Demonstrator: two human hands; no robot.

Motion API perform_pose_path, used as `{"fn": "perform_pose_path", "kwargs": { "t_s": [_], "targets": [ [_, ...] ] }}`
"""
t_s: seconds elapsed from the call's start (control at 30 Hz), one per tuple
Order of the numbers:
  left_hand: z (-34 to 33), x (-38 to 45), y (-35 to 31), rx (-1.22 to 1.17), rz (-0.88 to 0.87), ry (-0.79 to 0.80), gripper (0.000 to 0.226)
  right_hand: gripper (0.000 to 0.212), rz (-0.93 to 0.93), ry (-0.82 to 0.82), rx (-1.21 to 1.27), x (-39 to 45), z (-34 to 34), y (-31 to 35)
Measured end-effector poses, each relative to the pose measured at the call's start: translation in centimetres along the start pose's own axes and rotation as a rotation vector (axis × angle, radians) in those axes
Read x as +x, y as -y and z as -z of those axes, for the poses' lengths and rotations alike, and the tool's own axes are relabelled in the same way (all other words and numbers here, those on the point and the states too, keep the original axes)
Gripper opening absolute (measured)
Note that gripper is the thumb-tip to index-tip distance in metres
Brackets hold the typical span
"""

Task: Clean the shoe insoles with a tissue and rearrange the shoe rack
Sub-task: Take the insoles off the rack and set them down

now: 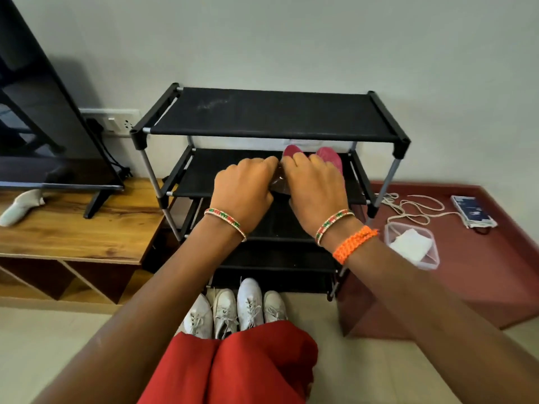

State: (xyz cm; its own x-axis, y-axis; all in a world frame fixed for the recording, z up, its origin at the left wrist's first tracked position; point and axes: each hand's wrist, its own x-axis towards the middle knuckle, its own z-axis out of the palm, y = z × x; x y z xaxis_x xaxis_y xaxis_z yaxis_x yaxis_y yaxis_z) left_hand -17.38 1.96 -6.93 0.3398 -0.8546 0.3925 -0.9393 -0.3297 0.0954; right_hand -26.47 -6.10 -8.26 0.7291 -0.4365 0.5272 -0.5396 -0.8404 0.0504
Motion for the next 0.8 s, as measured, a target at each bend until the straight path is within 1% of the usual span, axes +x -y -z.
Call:
{"fn": "perform_pose_path", "kwargs": {
  "t_s": [0.07, 0.13, 0.17, 0.23, 0.27, 0.3, 0.33, 0.37, 0.43, 0.53, 0.6, 0.73, 0.8],
  "targets": [
    [1.2, -1.1, -1.9, -0.028, -0.068, 0.003, 0.018, 0.020, -0.014, -0.062, -0.031, -2.4, 1.8, -0.7],
    [1.2, -2.0, -3.4, -0.130, -0.121, 0.035, 0.017, 0.018, -0.030, -0.079, -0.079, -5.1, 2.5, -1.7],
    [0.5, -2.3, -3.9, -0.191, -0.153, 0.085, 0.017, 0.018, -0.041, -0.082, -0.098, -6.5, 2.0, -2.2],
    [-2.5, -2.6, -4.5, -0.314, -0.236, 0.258, 0.014, 0.021, -0.065, -0.034, -0.120, -9.5, 0.4, -3.1],
    [-5.0, -2.8, -4.7, -0.368, -0.267, 0.368, 0.013, 0.022, -0.075, 0.040, -0.118, -10.9, -1.0, -3.5],
    [-7.7, -3.1, -5.1, -0.401, -0.276, 0.466, 0.013, 0.020, -0.096, 0.164, -0.101, -12.3, -2.6, -3.7],
    [-10.8, -3.6, -5.3, -0.413, -0.269, 0.549, 0.014, 0.019, -0.133, 0.334, -0.068, -13.5, -4.5, -4.0],
    [-13.9, -4.1, -5.4, -0.406, -0.263, 0.616, 0.016, 0.022, -0.169, 0.474, -0.050, -14.7, -6.9, -4.5],
    [-19.6, -5.3, -5.3, -0.368, -0.257, 0.723, 0.021, 0.029, -0.216, 0.662, -0.014, -16.9, -11.5, -5.5],
    [-27.0, -6.7, -4.1, -0.291, -0.270, 0.816, 0.027, 0.045, -0.240, 0.800, 0.020, -19.3, -18.6, -7.1],
    [-30.6, -7.3, -3.4, -0.175, -0.340, 0.851, 0.032, 0.052, -0.252, 0.866, 0.052, -20.9, -22.3, -7.4],
    [-36.1, -8.0, -3.3, -0.138, -0.388, 0.825, 0.043, 0.046, -0.323, 0.924, 0.114, -24.3, -28.6, -7.7],
    [-38.8, -8.1, -4.1, -0.070, -0.470, 0.835, 0.044, 0.044, -0.367, 0.963, 0.121, -26.3, -31.4, -8.0]
  ]
}}
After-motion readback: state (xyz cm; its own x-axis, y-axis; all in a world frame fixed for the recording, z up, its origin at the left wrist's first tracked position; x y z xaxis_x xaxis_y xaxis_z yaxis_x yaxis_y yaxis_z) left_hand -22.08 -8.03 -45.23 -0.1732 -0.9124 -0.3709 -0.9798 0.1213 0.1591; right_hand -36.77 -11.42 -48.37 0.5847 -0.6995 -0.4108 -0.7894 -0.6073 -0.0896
